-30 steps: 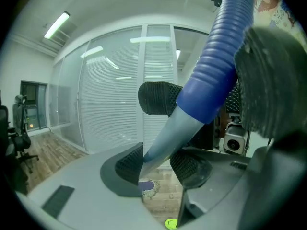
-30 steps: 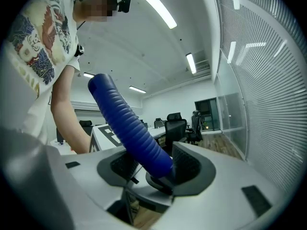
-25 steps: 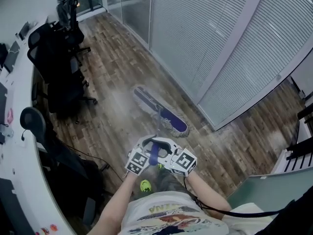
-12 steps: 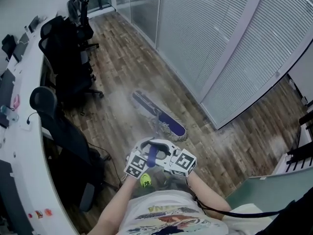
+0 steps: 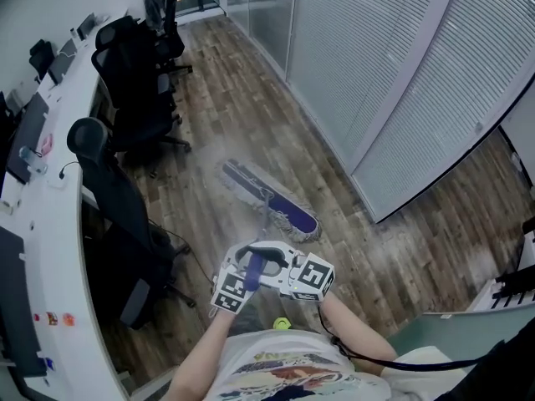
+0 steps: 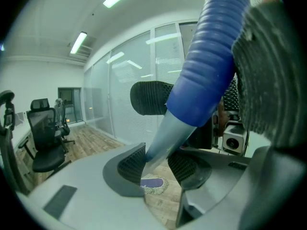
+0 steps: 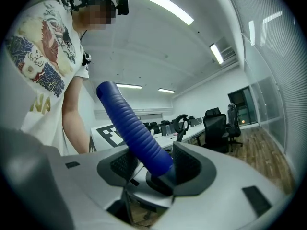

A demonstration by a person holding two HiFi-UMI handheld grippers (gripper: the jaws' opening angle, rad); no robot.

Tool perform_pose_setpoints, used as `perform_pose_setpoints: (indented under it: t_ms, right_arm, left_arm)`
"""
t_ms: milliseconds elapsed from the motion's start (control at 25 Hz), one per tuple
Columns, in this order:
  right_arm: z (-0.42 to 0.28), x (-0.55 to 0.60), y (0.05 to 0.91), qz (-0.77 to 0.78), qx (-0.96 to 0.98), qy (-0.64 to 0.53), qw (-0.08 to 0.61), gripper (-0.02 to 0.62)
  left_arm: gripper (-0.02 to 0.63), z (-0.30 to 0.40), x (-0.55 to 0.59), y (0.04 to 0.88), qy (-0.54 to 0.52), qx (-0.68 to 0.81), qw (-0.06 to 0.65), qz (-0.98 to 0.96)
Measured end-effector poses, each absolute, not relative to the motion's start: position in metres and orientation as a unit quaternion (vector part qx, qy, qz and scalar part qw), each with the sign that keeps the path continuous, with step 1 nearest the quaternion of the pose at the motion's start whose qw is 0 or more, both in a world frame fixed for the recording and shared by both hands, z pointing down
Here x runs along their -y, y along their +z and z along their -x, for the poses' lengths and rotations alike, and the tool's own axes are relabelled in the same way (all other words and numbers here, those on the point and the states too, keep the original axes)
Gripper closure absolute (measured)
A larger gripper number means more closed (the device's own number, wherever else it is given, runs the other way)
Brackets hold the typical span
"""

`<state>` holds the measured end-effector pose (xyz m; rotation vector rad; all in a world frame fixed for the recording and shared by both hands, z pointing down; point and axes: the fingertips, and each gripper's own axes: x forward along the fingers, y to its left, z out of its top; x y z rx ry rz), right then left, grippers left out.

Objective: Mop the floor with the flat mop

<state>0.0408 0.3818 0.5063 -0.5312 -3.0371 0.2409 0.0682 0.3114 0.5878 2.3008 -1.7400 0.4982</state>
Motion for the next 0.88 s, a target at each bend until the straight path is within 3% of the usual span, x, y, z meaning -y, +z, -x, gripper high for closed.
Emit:
perform_pose_setpoints:
  t_ms: [400,680,880]
  right_arm:
    - [-0.130,-0.443,0.504,0.257,0.962,0.081,0.032,0.383]
    - [-0.145,-0.446,0.506,0.262,0.962,0.074,0.029,0.382]
    - [-0.139,-0.427,0.503,0.248,0.966,0.075,0.001,0.382]
  left_arm:
    - [0.480,-0.144,-0.370,0.587,0.174,0.651,0.116,-0.730]
    - [0.479,-0.160,-0.370,0.588,0.172,0.634,0.099,-0.748]
    - [0.479,-0.159,-0.352,0.584,0.165,0.590,0.048,-0.789]
